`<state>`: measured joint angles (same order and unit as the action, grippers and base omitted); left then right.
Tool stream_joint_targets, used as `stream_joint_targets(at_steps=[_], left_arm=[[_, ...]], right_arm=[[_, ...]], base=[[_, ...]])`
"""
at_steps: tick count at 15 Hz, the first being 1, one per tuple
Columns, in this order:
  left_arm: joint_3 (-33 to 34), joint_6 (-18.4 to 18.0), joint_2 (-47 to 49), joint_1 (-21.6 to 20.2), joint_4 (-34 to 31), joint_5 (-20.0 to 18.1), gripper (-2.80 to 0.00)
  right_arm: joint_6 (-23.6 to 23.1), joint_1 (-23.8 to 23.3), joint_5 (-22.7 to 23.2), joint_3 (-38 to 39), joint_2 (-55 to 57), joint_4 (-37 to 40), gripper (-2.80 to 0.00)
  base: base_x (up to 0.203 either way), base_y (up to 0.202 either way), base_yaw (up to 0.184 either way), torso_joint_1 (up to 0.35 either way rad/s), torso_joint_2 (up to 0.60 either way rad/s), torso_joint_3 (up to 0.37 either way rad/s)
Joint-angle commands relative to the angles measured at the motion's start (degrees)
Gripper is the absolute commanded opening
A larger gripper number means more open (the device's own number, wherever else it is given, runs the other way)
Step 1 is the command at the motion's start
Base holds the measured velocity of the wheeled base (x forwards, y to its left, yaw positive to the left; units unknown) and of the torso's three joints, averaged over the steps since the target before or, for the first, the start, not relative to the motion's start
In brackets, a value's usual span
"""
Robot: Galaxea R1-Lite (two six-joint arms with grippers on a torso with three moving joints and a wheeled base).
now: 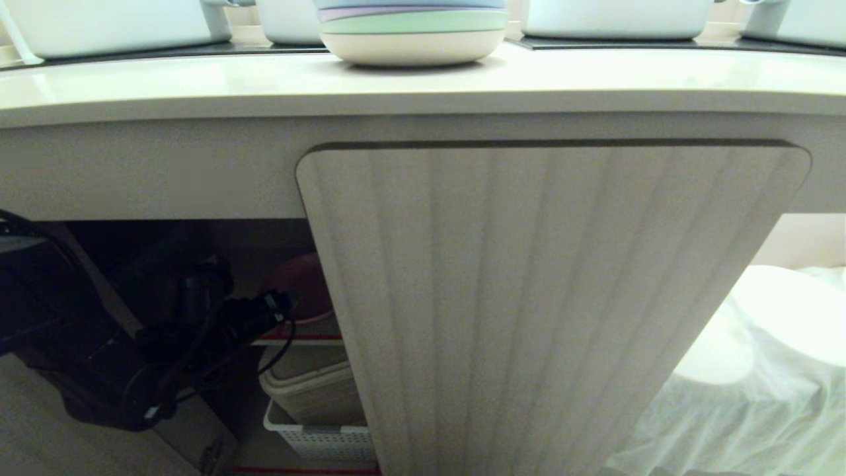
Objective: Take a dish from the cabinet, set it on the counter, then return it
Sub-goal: Take the plate from the cabinet
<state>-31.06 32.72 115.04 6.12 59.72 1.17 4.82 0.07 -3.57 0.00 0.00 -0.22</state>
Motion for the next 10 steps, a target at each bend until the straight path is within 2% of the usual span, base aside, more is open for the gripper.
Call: stream_joint_targets(at_steps=[1,10], left_arm=[[0.04,0.15,0.71,0.03,0.31,1.03,0.00],[-0.57,0.15,4.13,1.18,0.40,1.73,0.00]], right_arm=[[0.02,0.01,-0.03,0.00,0.00,-0.04,-2.80],[0.03,0.01,-0.03,0.00,0.00,-0.04,-2.80]], base=[[0.000,0.000,0.000,0.000,0.00,0.000],[0.000,0.000,0.000,0.000,0.00,0.000]])
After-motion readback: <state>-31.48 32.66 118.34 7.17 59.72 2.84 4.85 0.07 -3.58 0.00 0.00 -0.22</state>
